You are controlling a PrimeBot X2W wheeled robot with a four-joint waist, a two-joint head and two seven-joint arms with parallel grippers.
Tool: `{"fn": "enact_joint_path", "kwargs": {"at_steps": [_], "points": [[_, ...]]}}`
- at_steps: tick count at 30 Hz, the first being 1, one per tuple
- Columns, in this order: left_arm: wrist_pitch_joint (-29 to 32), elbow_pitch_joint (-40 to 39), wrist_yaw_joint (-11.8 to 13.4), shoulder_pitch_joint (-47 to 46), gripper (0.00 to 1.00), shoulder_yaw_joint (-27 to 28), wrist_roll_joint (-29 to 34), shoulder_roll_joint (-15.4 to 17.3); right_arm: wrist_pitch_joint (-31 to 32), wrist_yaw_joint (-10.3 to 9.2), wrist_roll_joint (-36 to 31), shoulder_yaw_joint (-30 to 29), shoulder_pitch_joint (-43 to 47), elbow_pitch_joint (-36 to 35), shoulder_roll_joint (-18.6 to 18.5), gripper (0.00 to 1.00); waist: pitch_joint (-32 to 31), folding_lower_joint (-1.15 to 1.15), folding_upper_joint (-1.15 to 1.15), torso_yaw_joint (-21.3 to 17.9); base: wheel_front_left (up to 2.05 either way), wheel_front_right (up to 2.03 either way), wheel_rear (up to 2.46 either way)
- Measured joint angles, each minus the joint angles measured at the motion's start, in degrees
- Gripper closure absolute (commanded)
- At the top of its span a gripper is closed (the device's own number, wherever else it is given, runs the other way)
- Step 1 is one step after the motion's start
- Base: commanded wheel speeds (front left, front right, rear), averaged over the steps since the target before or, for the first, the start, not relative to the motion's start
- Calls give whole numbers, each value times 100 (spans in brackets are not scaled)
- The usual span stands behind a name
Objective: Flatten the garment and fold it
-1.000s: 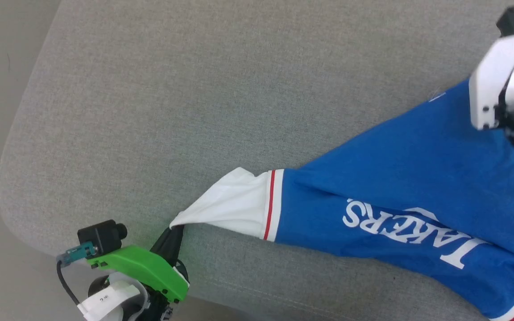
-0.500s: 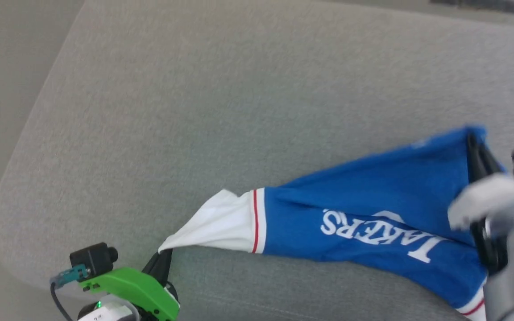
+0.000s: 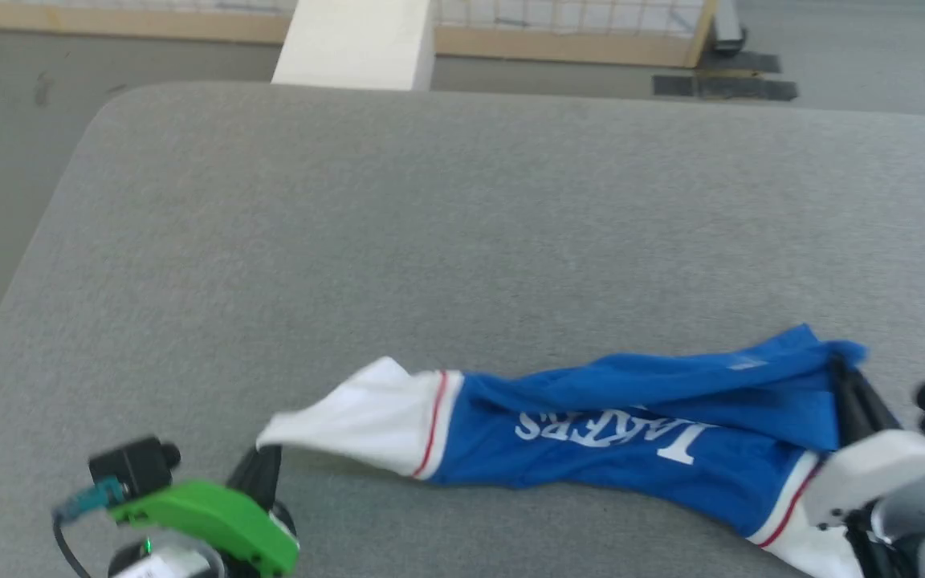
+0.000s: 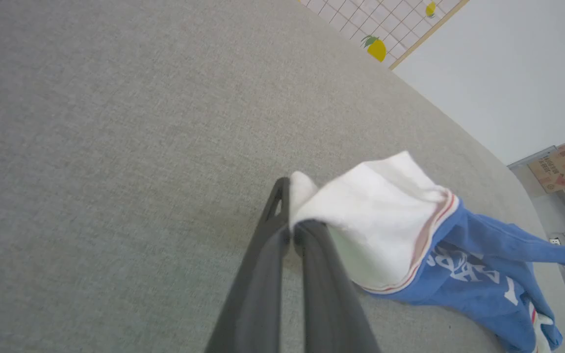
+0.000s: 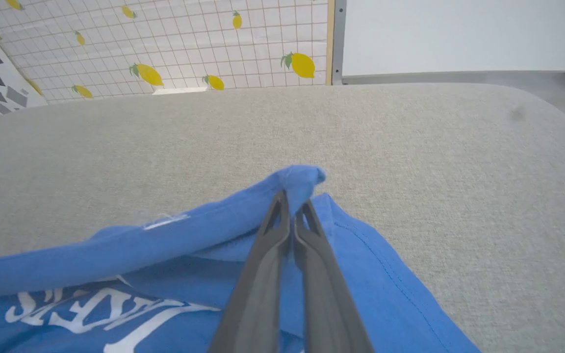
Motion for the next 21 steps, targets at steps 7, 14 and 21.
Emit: {"fn": "enact_joint_path", "kwargs": {"at_steps": [7, 14, 21], "points": [[534, -354, -90, -1311, 100, 52, -233, 158, 1292, 0, -55, 712, -711, -643, -787, 100, -9, 0, 0, -222, 0, 0, 0], [1043, -46, -83, -3541, 100, 82, -252, 250, 1939, 0, 323, 1328, -2848, -488, -1401, 100, 478, 0, 0, -310, 0, 0, 0], [958, 594, 24, -5849, 100, 250, 136, 390, 1839, 0, 424, 1491, -5235, 538, -1388, 100, 1317, 1, 0, -400, 0, 0, 0]]}}
